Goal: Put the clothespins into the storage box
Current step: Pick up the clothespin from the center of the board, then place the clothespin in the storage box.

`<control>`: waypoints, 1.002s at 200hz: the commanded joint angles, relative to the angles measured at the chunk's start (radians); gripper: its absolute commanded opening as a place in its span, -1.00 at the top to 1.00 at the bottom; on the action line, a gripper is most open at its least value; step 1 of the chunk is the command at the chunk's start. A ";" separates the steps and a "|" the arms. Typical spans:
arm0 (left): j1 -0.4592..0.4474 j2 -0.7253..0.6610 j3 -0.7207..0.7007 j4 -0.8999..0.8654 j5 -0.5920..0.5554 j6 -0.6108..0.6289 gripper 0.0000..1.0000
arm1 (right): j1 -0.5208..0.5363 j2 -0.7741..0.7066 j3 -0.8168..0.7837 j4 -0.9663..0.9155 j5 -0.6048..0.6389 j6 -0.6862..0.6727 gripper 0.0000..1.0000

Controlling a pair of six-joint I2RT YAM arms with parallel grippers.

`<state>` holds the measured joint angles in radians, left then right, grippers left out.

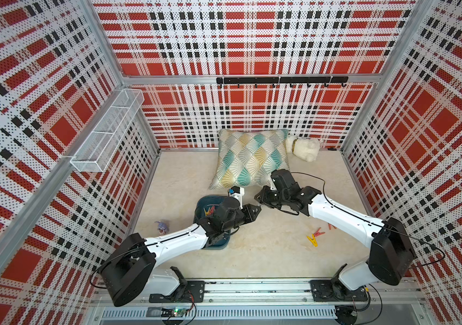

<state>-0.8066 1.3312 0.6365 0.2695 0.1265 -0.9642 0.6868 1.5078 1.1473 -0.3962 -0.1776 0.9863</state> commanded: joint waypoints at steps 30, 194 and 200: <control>0.061 -0.100 -0.059 -0.053 -0.018 0.023 0.80 | -0.079 -0.109 -0.028 -0.048 0.050 -0.069 0.30; 0.281 -0.256 -0.152 -0.498 -0.312 0.136 0.70 | -0.521 -0.361 -0.402 -0.313 0.213 -0.200 0.37; 0.278 -0.252 -0.154 -0.498 -0.319 0.138 0.65 | -0.536 -0.358 -0.409 -0.313 0.213 -0.206 0.37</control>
<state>-0.5278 1.0637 0.5022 -0.2039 -0.1425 -0.8524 0.2058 1.1667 0.7597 -0.6838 0.0021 0.8188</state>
